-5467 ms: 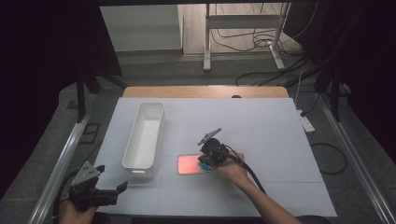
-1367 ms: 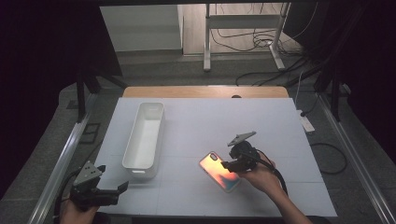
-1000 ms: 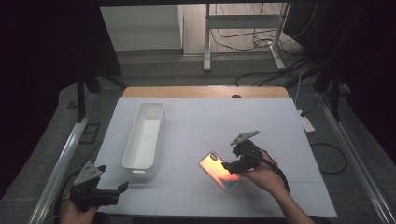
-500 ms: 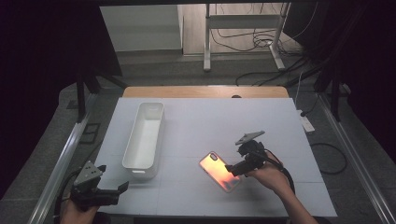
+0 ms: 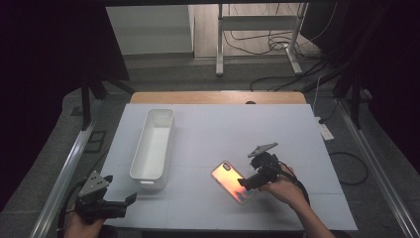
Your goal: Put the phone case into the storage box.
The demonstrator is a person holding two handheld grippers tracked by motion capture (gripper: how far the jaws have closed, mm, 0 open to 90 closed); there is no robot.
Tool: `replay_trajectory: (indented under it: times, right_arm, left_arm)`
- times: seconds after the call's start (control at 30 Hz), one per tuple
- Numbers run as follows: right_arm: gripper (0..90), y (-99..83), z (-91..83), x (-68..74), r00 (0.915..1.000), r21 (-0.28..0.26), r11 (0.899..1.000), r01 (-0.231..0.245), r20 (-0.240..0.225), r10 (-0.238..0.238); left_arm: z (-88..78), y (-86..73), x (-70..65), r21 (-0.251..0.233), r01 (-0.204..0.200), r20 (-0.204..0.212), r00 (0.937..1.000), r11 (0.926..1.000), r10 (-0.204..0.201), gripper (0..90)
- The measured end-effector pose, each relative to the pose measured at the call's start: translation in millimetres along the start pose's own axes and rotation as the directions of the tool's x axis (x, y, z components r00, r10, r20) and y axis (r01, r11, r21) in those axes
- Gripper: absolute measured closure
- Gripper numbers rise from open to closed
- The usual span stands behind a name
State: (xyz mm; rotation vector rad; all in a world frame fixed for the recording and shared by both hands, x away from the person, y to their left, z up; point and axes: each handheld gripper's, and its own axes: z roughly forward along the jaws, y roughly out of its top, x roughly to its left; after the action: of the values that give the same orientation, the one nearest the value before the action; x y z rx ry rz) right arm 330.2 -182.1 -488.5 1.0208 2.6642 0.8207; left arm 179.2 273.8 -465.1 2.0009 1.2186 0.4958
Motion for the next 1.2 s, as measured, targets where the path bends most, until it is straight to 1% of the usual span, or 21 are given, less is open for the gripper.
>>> replay_trajectory:
  times: [0.03,0.37,0.47,0.5,0.53,0.57,0.63,0.77,0.8,0.83,0.87,0.97,1.0,1.03,1.07,1.1,1.2]
  right_arm:
    - [0.0,-0.8,1.9,0.0,1.0,0.007,1.0,0.008,-0.001,-0.008]
    - [0.0,-11.1,20.1,-1.2,0.9997,0.075,0.997,0.022,0.004,-0.023]
    - [0.0,-12.5,24.3,-1.4,0.999,0.102,0.994,0.037,0.023,-0.039]
    - [0.0,-12.5,24.3,-1.4,0.999,0.102,0.994,0.037,0.023,-0.039]
    - [0.0,-13.4,26.6,-1.2,0.9986,0.116,0.992,0.04,0.029,-0.044]
    - [0.0,-13.6,26.7,-1.0,0.9985,0.109,0.993,0.042,0.029,-0.046]
    - [0.0,-13.1,27.0,-0.4,0.9985,0.113,0.993,0.033,0.04,-0.037]
    - [0.0,-11.8,26.9,0.5,0.9987,0.126,0.992,0.03,0.038,-0.035]
    - [1.6,-11.3,26.7,0.7,0.9986,0.128,0.991,0.031,0.039,-0.036]
    - [6.4,-10.5,25.1,1.0,0.9986,0.128,0.991,0.031,0.038,-0.036]
    - [6.4,-10.5,25.1,1.0,0.9986,0.128,0.991,0.031,0.038,-0.036]
    - [27.2,-8.4,19.4,2.9,0.9987,0.12,0.992,0.044,0.021,-0.047]
    - [33.4,-7.8,18.5,2.7,0.9989,0.119,0.992,0.042,0.018,-0.044]
    - [33.4,-7.8,18.5,2.7,0.9989,0.119,0.992,0.042,0.018,-0.044]
    - [41.0,-6.5,17.3,2.7,0.999,0.121,0.992,0.04,0.016,-0.042]
    - [47.2,-5.9,16.4,2.4,0.9989,0.119,0.992,0.047,0.0,-0.048]
    - [64.3,-4.4,15.2,2.9,0.9988,0.126,0.991,0.043,-0.029,-0.04]
  left_arm:
    - [0.0,0.0,0.0,0.0,-0.001,0.0,1.0,1.0,0.001,1.1]
    - [0.0,0.3,-0.3,0.0,-0.002,-0.001,1.0,1.0,0.002,1.1]
    - [-0.1,0.1,-0.3,-0.001,-0.003,-0.001,1.0,1.0,0.003,1.1]
    - [-0.1,0.1,-0.3,-0.001,-0.003,-0.001,1.0,1.0,0.003,1.1]
    - [-0.1,0.0,-0.3,-0.002,-0.003,-0.001,1.0,1.0,0.003,1.1]
    - [-0.1,0.0,-0.3,-0.002,-0.003,-0.001,1.0,1.0,0.003,1.1]
    - [-0.1,0.0,-0.2,-0.003,-0.003,0.0,1.0,1.0,0.003,1.1]
    - [0.1,0.1,-0.8,-0.001,-0.005,-0.001,1.0,1.0,0.005,1.1]
    - [0.2,0.2,-0.9,-0.001,-0.005,-0.002,1.0,1.0,0.005,1.1]
    - [0.2,0.2,-0.9,0.0,-0.005,-0.002,1.0,1.0,0.005,1.1]
    - [0.2,0.2,-0.9,0.0,-0.005,-0.002,1.0,1.0,0.005,1.1]
    - [0.3,0.2,-0.9,0.0,-0.005,-0.002,1.0,1.0,0.005,1.1]
    - [0.3,0.2,-1.0,0.0,-0.007,-0.004,1.0,1.0,0.007,1.1]
    - [0.3,0.2,-1.0,0.0,-0.007,-0.004,1.0,1.0,0.007,1.1]
    - [0.3,0.3,-1.1,0.002,-0.008,-0.004,1.0,1.0,0.008,1.1]
    - [0.4,0.3,-1.1,0.002,-0.009,-0.004,0.9999,1.0,0.009,1.1]
    - [0.5,0.4,-1.2,0.003,-0.009,-0.005,0.9999,1.0,0.009,1.1]
